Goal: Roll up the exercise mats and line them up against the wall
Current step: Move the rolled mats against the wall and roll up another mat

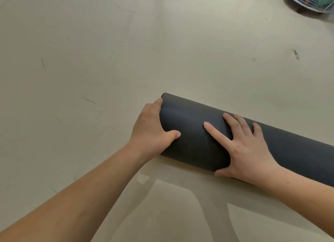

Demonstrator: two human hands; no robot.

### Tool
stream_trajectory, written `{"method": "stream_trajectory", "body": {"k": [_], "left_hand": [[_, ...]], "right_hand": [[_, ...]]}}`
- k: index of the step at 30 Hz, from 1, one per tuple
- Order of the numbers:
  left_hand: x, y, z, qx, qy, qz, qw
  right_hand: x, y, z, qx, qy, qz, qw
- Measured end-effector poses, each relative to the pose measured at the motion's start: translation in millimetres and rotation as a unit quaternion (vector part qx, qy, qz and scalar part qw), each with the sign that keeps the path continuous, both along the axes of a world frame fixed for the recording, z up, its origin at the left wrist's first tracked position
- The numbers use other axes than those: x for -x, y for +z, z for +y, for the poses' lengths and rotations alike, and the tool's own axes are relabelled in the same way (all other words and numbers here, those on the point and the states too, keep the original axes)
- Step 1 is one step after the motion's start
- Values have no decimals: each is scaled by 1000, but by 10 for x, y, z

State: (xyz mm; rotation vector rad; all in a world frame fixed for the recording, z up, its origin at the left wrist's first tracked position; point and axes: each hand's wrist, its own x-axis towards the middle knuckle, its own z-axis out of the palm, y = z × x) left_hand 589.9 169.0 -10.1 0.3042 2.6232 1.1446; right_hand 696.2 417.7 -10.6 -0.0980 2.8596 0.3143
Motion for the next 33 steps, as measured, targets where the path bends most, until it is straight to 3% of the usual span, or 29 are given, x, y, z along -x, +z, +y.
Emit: {"method": "stream_trajectory", "body": {"k": [2, 4, 7, 11, 17, 20, 22, 24, 26, 33], "left_hand": [[-83, 33, 98, 124, -55, 68, 988], [-196, 70, 275, 240, -146, 177, 943], [-356, 101, 607, 290, -280, 178, 898], [-260, 94, 749, 342, -265, 186, 882], [-374, 237, 829, 396, -276, 191, 855], [-579, 413, 989, 364, -347, 235, 832], [-706, 547, 1154, 328, -365, 179, 853], [-805, 704, 1339, 315, -301, 25, 900], [-848, 754, 1568, 314, -231, -75, 918], [-1402, 397, 2514, 260, 40, -117, 958]], "right_hand": [[-22, 35, 28, -3, -7, -18, 1000], [10, 96, 45, 11, -14, -33, 999], [67, 220, 91, 32, -1, -58, 998], [43, 466, 406, 80, -44, -81, 993], [-302, 561, 955, 16, -72, -145, 987], [-424, 555, 1118, 43, -34, -144, 988], [-450, 578, 1276, 71, -23, -138, 988], [-453, 586, 1444, 97, -17, -130, 987], [-435, 574, 1591, 122, -14, -124, 985], [-137, 596, 2179, 114, 0, -177, 978]]}}
